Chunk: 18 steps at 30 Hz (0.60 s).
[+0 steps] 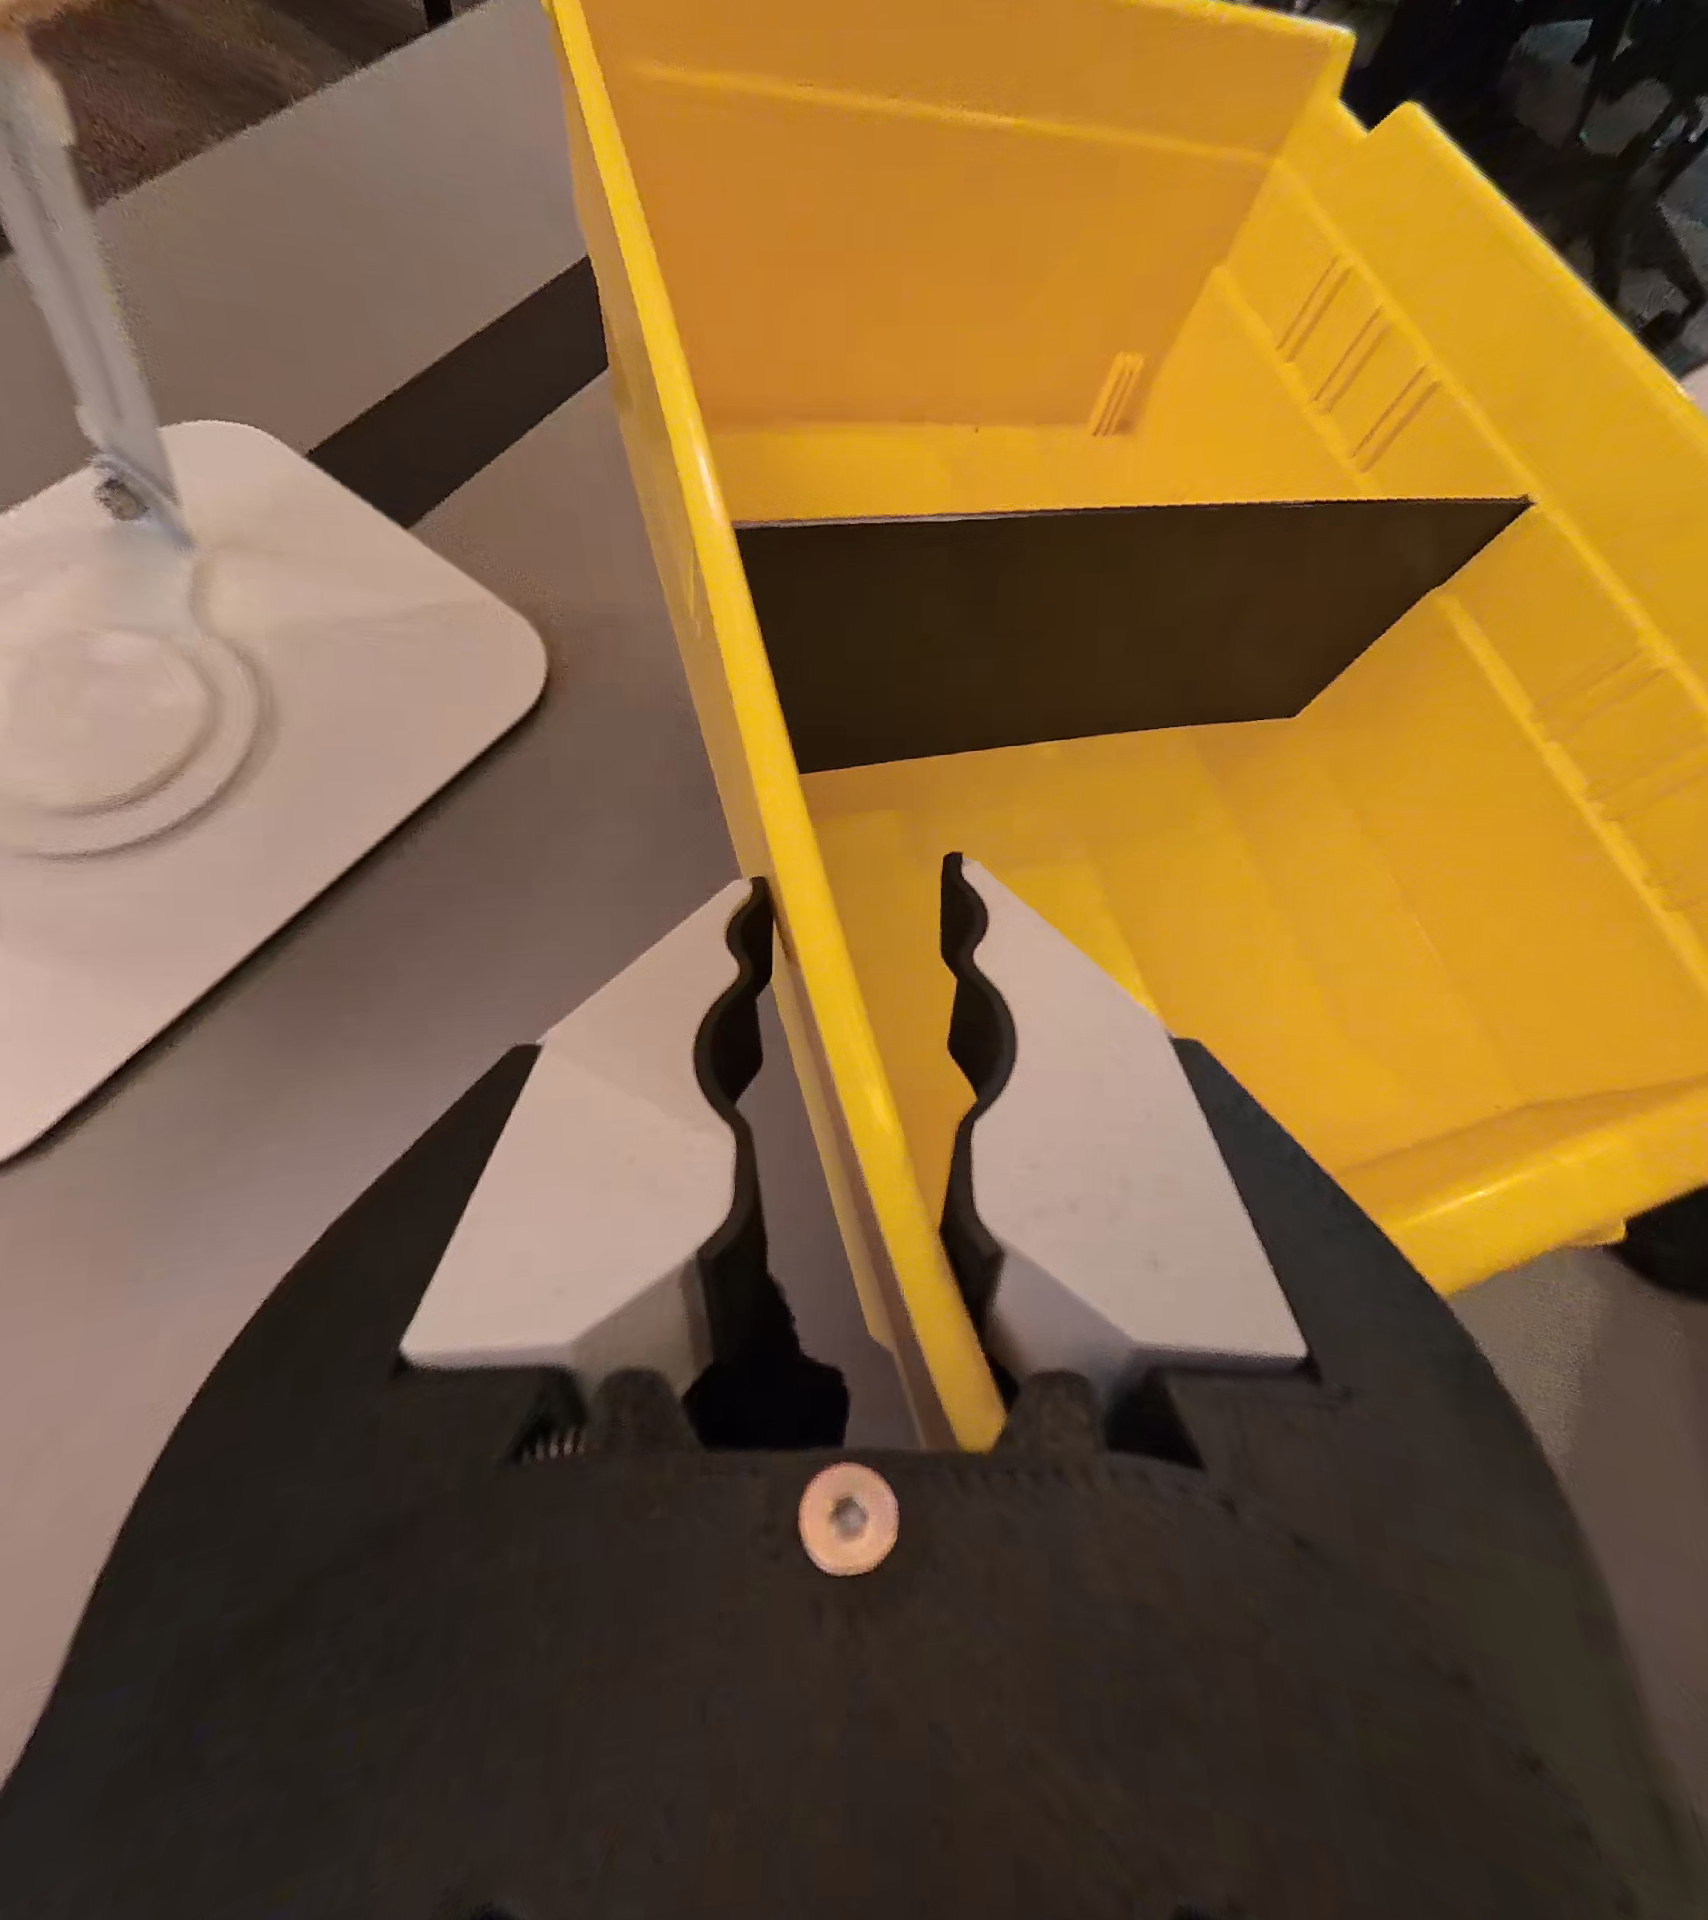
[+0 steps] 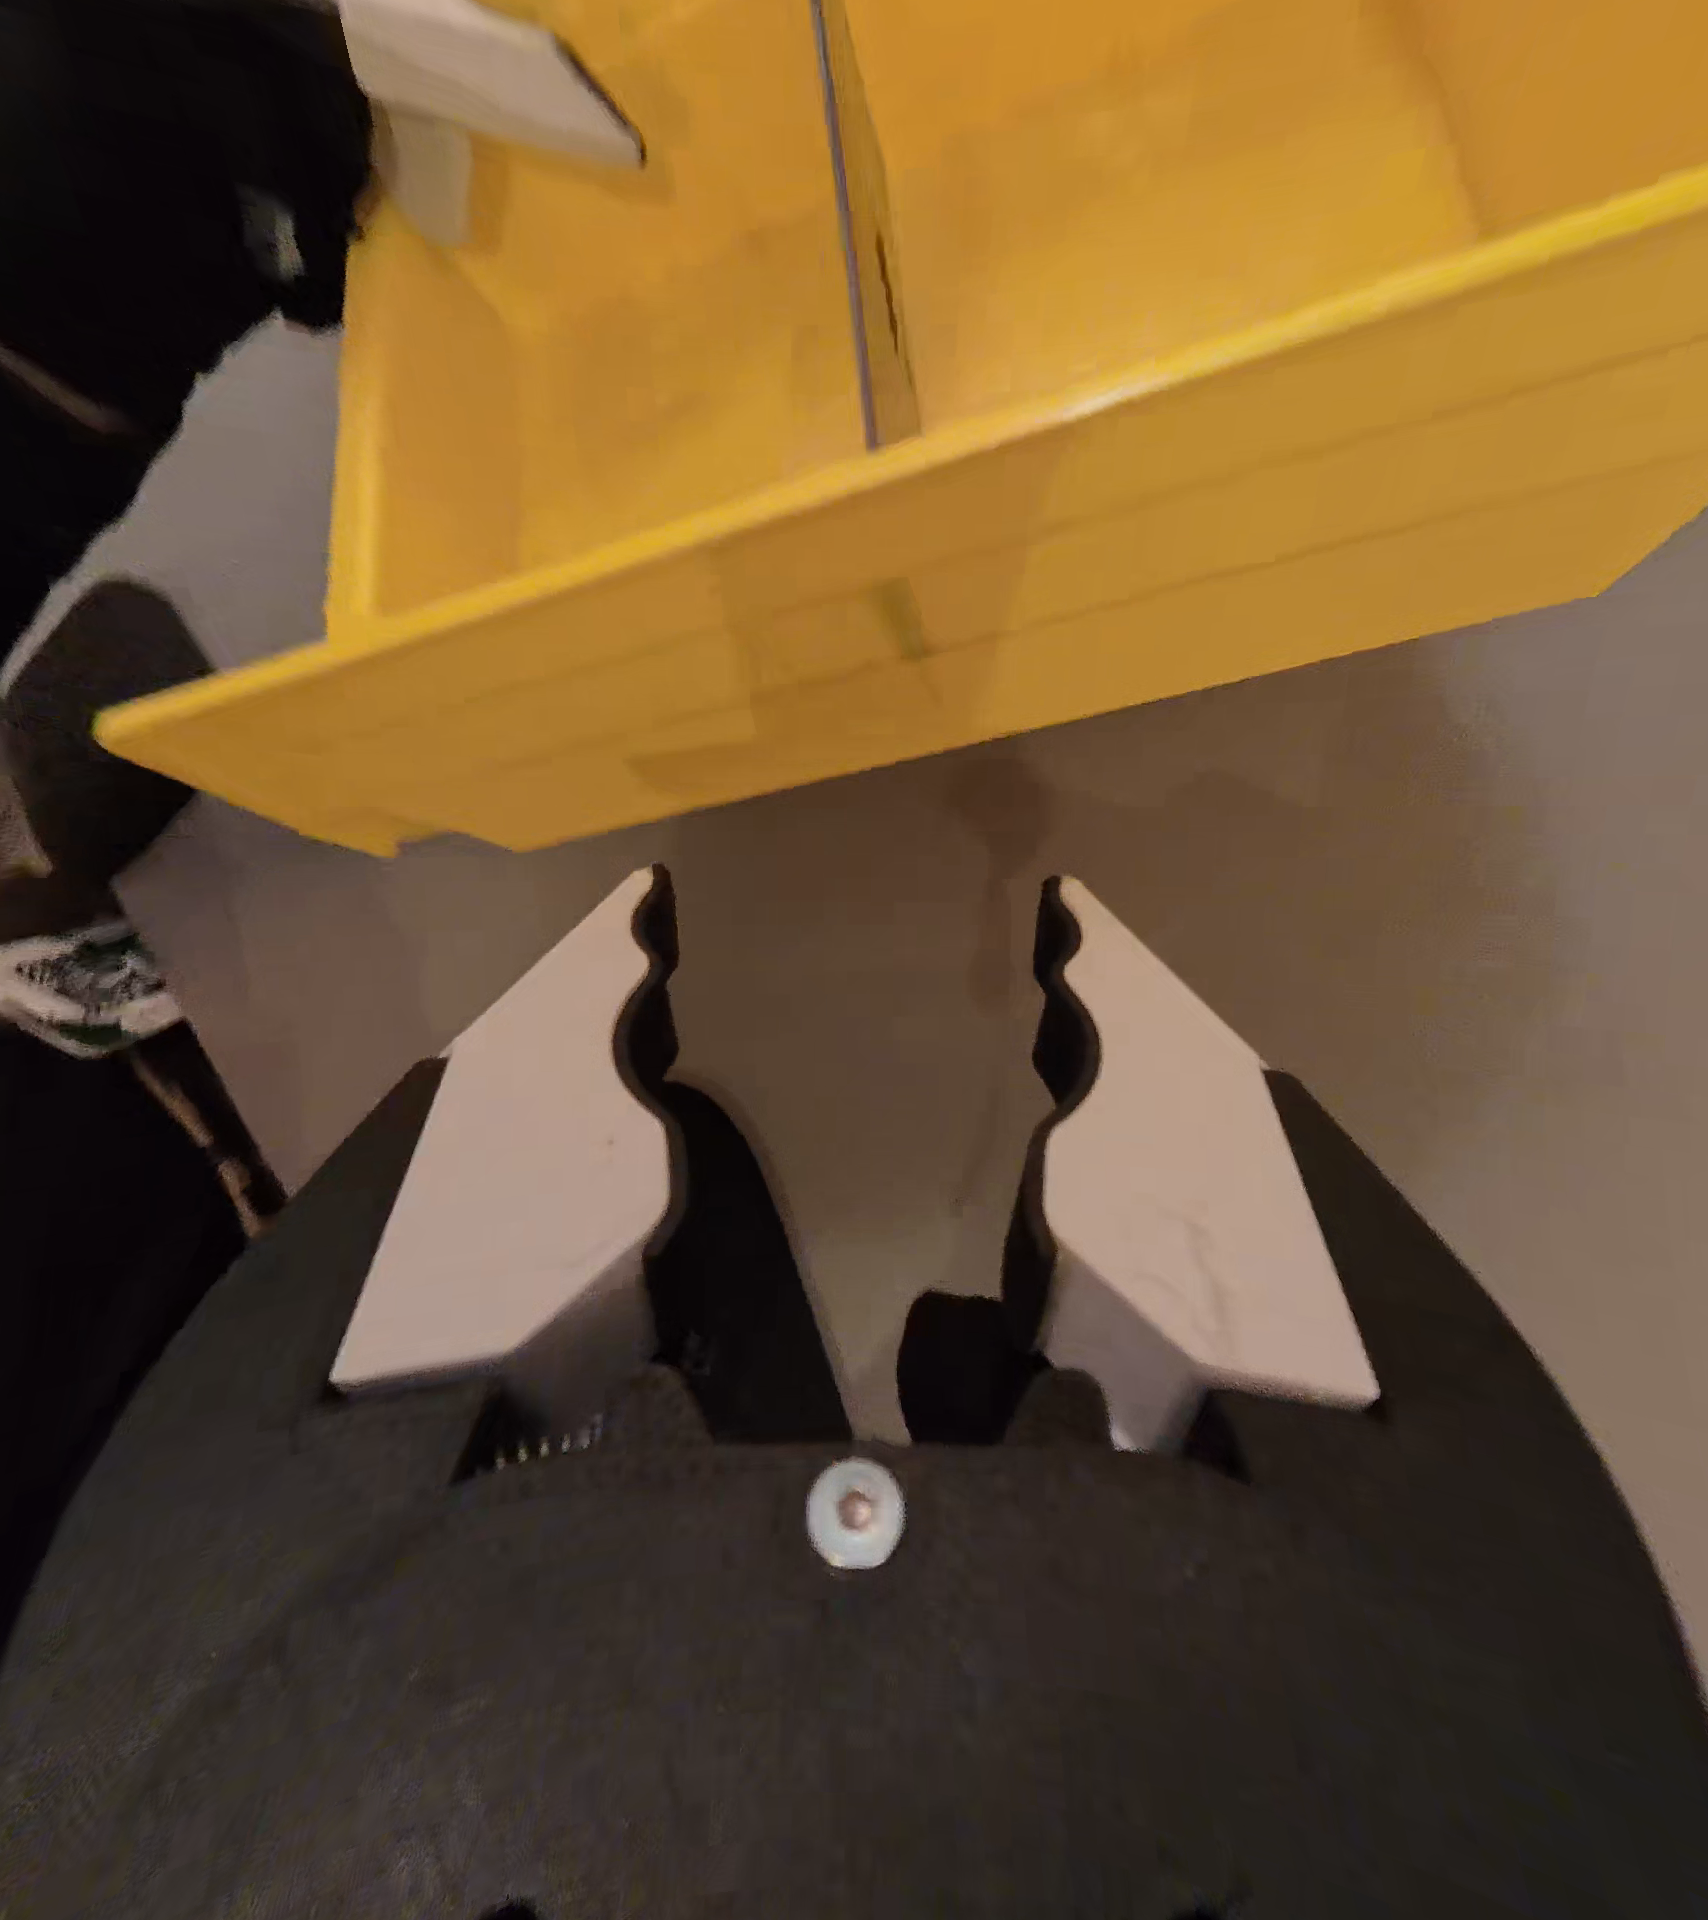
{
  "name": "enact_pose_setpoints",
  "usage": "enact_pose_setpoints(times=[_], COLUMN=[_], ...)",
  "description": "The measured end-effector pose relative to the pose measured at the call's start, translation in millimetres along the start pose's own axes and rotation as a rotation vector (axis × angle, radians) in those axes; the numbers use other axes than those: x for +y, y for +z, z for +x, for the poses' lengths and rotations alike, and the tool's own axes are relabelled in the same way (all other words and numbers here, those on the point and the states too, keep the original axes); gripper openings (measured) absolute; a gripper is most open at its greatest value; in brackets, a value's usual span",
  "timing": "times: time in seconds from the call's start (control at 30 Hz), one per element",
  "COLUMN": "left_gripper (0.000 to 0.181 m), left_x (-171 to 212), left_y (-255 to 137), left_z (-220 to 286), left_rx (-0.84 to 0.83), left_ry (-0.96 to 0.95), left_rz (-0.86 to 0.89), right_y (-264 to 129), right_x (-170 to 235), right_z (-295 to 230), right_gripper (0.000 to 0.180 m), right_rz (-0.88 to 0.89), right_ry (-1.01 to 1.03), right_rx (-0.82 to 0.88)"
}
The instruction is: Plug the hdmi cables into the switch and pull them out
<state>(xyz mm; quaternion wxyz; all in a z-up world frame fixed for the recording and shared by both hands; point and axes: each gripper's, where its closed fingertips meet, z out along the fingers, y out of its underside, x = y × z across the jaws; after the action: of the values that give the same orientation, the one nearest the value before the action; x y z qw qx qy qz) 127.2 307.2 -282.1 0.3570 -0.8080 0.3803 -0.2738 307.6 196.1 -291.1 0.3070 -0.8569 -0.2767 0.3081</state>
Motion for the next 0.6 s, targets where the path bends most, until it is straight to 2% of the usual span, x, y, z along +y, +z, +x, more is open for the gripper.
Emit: enact_pose_setpoints(times=[0.17, 0.33, 0.47, 0.6], left_gripper=[0.031, 0.031, 0.034, 0.036], left_x=[-6.0, -7.3, -11.9, -13.4], left_y=[54.7, 89.2, 104.3, 117.1], left_z=[5.3, 11.7, 15.9, 23.3], left_rx=[-0.006, -0.014, -0.04, -0.059], left_ry=[-0.056, -0.1, -0.103, -0.104], left_rz=[-0.017, -0.019, -0.001, 0.015], right_y=[-26.1, -32.4, -10.0, 3.6], right_x=[-12.2, -18.6, -10.0, -4.3], right_z=[18.9, 22.7, 16.2, 26.5], right_gripper=[0.074, 0.085, 0.102, 0.106], right_rz=[0.222, 0.365, 0.329, 0.282], right_ry=[0.093, 0.126, 0.127, 0.1], right_rx=[0.043, 0.08, 0.083, 0.17])
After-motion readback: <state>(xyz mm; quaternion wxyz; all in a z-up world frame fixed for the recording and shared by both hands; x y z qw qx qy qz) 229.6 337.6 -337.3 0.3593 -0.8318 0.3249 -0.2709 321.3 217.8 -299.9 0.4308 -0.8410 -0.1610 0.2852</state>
